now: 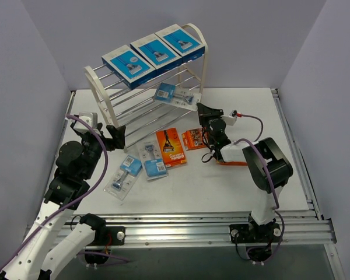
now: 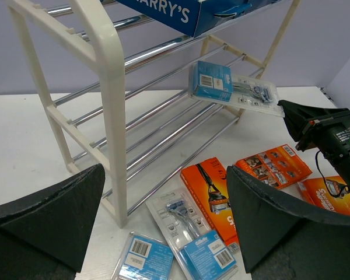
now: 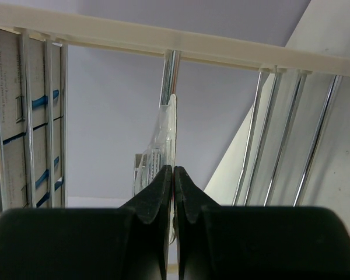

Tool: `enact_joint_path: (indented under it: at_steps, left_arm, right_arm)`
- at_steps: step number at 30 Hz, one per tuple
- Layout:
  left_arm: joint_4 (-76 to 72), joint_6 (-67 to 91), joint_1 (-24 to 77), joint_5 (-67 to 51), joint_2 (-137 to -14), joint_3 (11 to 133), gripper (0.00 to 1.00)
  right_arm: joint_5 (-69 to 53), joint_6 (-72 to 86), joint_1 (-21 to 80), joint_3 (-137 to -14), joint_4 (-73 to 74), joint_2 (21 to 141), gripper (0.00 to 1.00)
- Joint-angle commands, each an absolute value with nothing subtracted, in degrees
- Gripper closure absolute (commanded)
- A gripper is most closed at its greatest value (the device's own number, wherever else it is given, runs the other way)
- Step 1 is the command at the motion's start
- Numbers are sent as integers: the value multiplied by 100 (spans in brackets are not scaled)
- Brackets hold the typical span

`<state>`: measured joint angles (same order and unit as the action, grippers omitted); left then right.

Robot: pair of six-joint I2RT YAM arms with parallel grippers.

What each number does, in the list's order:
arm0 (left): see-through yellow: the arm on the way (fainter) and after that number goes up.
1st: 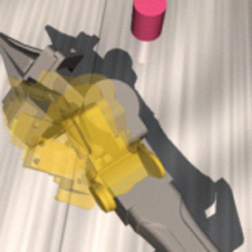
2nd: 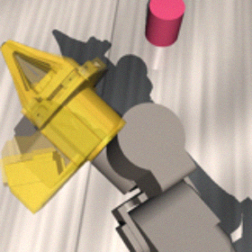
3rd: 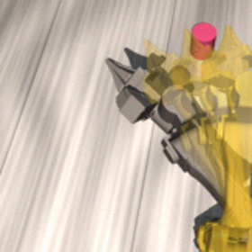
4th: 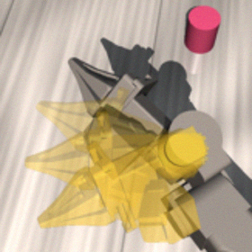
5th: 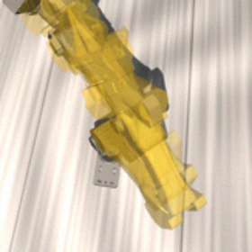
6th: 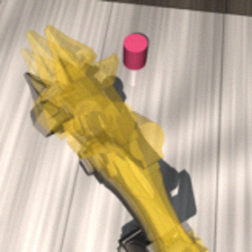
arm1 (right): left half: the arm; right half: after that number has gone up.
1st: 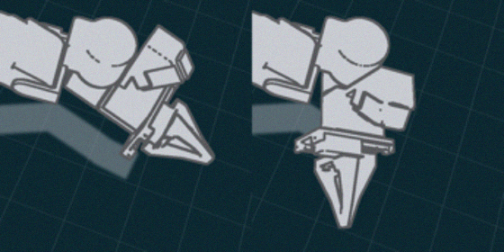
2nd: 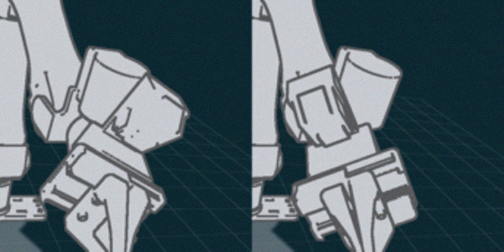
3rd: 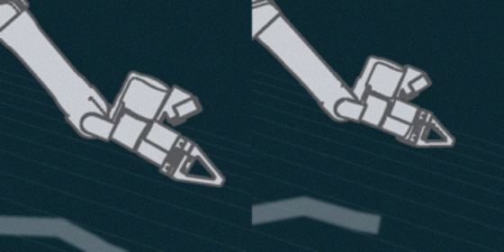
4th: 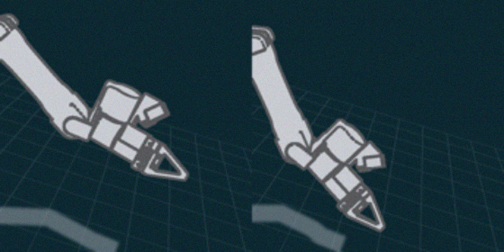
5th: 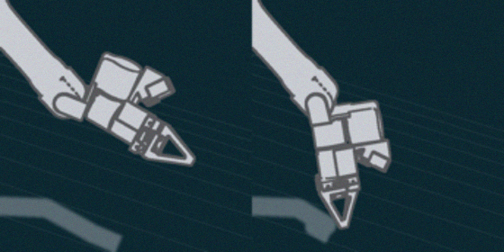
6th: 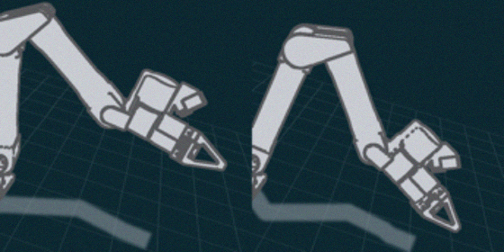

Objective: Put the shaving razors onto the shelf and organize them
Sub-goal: Place the shaving razor onto shelf

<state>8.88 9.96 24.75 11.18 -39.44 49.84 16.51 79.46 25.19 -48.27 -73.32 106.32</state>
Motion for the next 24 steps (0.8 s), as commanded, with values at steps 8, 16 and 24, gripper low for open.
enact_joint_path:
  at_steps: [8,16,24]
  left_arm:
    - [791,896,2531,1213,-3981,5080,6]
    - [773,896,2540,1178,-3973,5071,6]
    - [791,905,2540,1169,-3955,5080,6]
  right_arm:
    - [2136,7928,2698,-5467,-8648,11030,100]
    - [1486,7849,2821,-5607,-8903,11285,100]
    - [985,7506,2971,-5493,-8912,11101,95]
